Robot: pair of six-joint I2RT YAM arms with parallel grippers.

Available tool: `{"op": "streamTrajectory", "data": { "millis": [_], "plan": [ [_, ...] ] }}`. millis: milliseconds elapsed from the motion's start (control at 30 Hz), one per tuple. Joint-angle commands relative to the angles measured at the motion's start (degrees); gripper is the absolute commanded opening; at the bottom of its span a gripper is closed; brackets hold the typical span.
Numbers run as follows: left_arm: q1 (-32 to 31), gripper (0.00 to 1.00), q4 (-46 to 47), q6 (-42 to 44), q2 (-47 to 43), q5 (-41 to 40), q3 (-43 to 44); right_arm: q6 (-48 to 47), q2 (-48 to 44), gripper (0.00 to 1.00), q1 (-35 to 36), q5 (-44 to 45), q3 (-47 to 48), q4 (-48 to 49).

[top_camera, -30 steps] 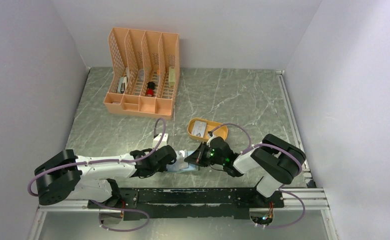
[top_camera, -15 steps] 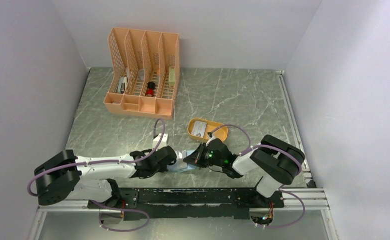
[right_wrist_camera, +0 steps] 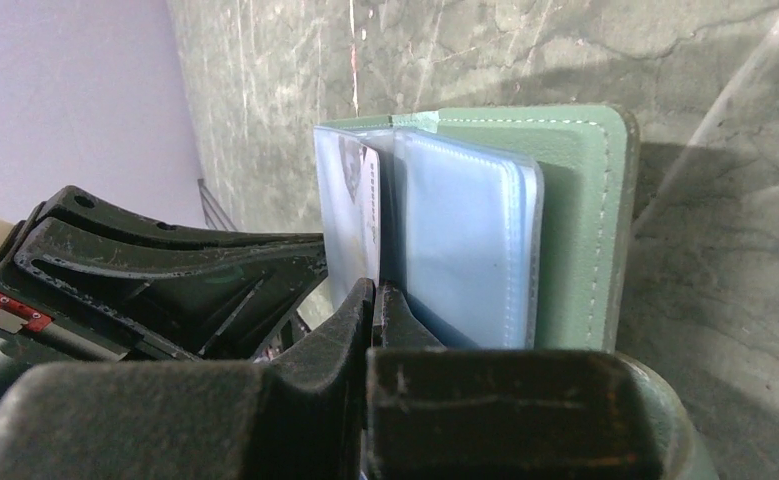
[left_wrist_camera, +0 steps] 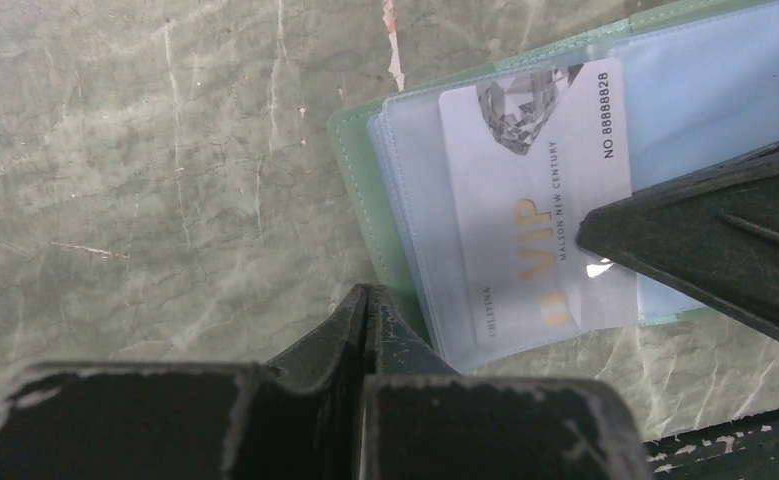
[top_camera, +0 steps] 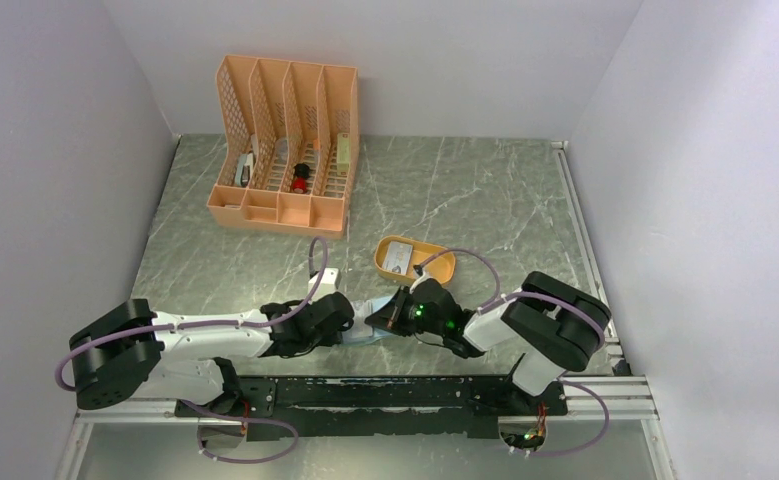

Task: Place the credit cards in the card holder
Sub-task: Insert the credit card into the card holder.

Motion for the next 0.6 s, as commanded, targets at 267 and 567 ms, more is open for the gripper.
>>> {"op": "streamTrajectory", "data": {
  "millis": [267, 567],
  "plan": [
    [-1.08, 0.05, -2.75, -1.59, 1.63, 6.06, -2.89, -8.32, -2.85, 0.15, 0.64, -3.92, 3.07, -14.33],
    [-1.06, 0.05, -3.34, -0.99, 1.14, 5.11, -2.06, -11.98, -6.67, 0.37, 0.61, -2.08, 5.82, -24.02]
  ]
}}
